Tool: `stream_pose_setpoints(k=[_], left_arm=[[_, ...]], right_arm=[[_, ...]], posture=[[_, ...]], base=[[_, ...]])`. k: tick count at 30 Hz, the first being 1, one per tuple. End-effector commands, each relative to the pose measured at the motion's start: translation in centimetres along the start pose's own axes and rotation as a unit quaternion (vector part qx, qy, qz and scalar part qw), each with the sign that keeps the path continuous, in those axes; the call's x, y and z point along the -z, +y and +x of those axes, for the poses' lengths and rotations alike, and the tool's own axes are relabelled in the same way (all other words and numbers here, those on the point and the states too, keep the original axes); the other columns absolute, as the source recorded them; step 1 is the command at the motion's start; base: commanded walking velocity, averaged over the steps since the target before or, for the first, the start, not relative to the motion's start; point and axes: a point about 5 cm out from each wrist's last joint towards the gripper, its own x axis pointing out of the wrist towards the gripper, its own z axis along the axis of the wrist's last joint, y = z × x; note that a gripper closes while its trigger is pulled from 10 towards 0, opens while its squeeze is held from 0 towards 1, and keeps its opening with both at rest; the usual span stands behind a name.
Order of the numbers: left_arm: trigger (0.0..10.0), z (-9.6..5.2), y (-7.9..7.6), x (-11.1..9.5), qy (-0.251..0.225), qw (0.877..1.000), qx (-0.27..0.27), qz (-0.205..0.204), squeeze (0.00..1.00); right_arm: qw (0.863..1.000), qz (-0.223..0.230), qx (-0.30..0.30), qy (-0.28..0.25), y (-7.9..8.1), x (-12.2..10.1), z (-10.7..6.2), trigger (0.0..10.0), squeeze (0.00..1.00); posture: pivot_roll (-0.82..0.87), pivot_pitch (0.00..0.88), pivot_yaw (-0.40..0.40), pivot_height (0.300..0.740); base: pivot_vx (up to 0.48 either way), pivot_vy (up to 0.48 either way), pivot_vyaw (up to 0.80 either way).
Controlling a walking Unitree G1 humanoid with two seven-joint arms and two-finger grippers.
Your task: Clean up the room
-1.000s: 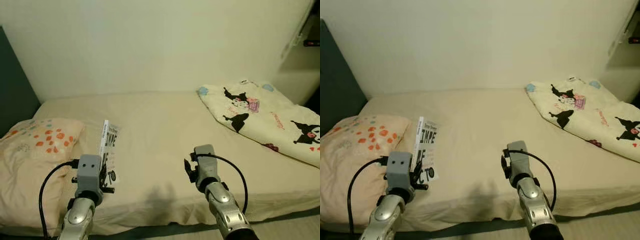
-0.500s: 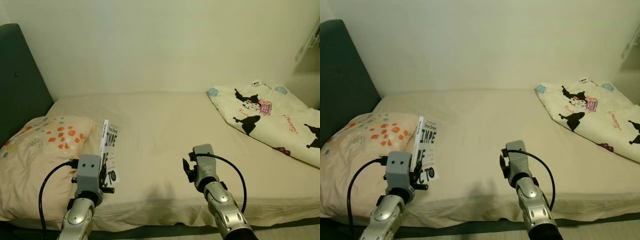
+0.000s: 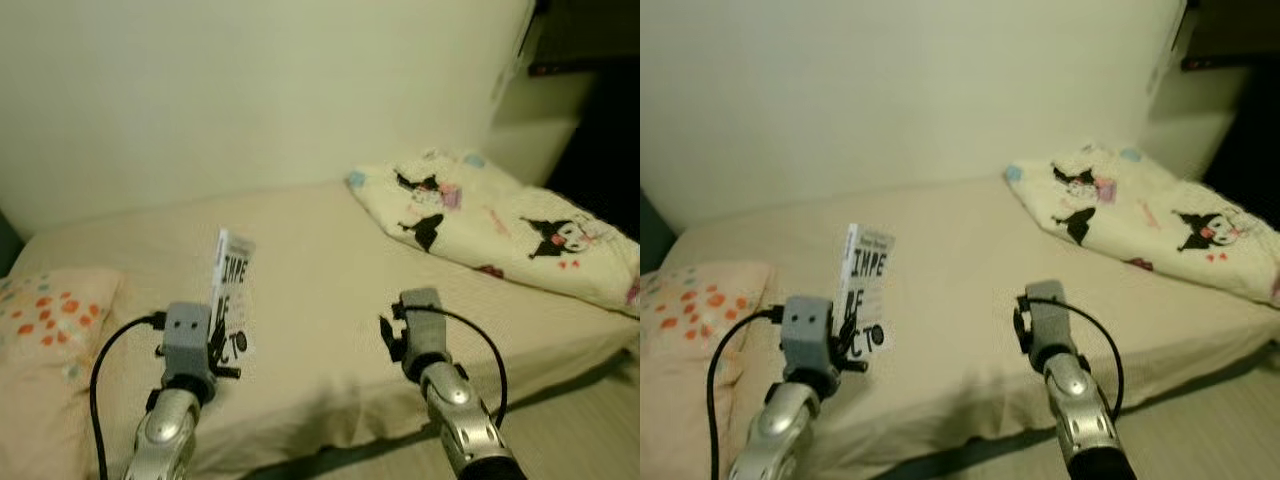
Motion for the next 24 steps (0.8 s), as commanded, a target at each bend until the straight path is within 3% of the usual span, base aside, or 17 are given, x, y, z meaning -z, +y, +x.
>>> stream_pose_setpoints(k=[1, 10, 18, 24], left_arm=[[10.0, -0.18, 0.85, -0.40, -0.014, 1.000, -0.014, 0.004, 0.00], [10.0, -0.05, 0.83, -0.42, -0.015, 1.000, -0.008, 0.008, 0.00], [10.0, -0.04, 0.71, -0.75, -0.029, 1.000, -0.007, 0.008, 0.00], [10.0, -0.01, 0.67, -0.89, -0.029, 0.999, -0.004, 0.019, 0.00]], right_arm=[[1.000, 0.006, -0.010, -0.002, 0.64, 0.10, -0.03, 10.0, 0.00], [1.000, 0.007, -0.011, -0.006, 0.77, 0.00, -0.02, 10.0, 0.00], [1.000, 0.008, -0.009, -0.008, 0.68, -0.08, 0.03, 10.0, 0.00], [1.000, 0.009, -0.009, -0.009, 0.77, -0.11, 0.09, 10.0, 0.00]], posture=[[-0.06, 0.057, -0.009, 0.740], [-0.06, 0.052, -0.007, 0.740], [-0.06, 0.046, -0.005, 0.740], [-0.06, 0.042, -0.005, 0.740]], base=[[0.000, 0.000, 0.00], [0.000, 0.301, 0.00], [0.000, 0.000, 0.00], [0.000, -0.480, 0.00]])
